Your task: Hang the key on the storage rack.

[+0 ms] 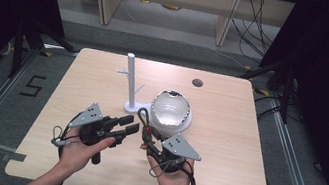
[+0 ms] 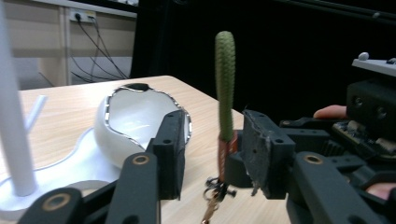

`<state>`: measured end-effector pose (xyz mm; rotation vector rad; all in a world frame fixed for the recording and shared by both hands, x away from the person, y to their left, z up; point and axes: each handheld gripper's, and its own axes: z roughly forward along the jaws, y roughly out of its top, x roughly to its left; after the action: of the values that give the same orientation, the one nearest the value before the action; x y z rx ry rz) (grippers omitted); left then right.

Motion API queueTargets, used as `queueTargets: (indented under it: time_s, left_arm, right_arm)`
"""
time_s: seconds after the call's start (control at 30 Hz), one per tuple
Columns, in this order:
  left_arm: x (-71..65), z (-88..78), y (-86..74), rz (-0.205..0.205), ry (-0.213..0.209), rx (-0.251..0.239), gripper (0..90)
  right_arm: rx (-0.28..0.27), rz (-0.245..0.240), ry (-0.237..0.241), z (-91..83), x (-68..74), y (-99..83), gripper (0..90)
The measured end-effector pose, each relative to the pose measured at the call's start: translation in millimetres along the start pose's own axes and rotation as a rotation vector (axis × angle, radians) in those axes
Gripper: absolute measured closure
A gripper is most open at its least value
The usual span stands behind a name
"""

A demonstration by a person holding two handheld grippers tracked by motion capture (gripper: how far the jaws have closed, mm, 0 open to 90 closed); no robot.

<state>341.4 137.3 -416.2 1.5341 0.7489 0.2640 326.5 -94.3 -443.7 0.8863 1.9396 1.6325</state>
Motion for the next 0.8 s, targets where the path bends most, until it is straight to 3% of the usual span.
queueTargets:
  time_s: [0.17,0.23,0.27,0.43,0.47,0.6,0.67,0.7,0.8]
  left_arm:
    - [-2.5,4.3,0.7,-0.006,-0.027,-0.008,67.6]
    - [-2.8,5.2,1.0,-0.007,-0.030,-0.008,69.0]
    - [-2.7,6.0,1.4,-0.006,-0.030,-0.008,70.9]
    - [-1.5,6.4,2.3,-0.008,-0.021,-0.012,80.0]
    - [-1.2,6.2,2.5,-0.008,-0.018,-0.011,81.4]
    - [-2.0,5.9,3.3,-0.003,-0.019,-0.008,83.0]
    - [-2.4,5.9,3.6,-0.001,-0.019,-0.006,83.2]
    - [-3.1,5.6,4.4,0.010,-0.013,0.001,83.3]
    - [-3.7,5.5,5.1,0.032,-0.007,0.005,83.4]
  right_arm:
    - [0.019,0.005,-0.006,0.0,1.5,-1.3,68.3]
    - [0.015,-0.019,-0.012,0.0,0.2,-1.3,68.3]
    - [0.019,0.005,0.001,0.5,2.1,-1.9,68.3]
    - [0.016,-0.022,-0.004,0.5,1.6,-1.6,68.3]
    - [0.018,0.000,0.008,0.9,3.0,-1.8,68.3]
    - [0.017,-0.032,0.000,1.1,2.4,-1.2,68.2]
    - [0.017,-0.029,0.002,1.2,2.8,-1.2,68.1]
    - [0.027,0.010,0.014,0.9,4.8,-1.5,67.7]
    - [0.035,-0.002,0.004,1.1,4.2,-1.1,64.9]
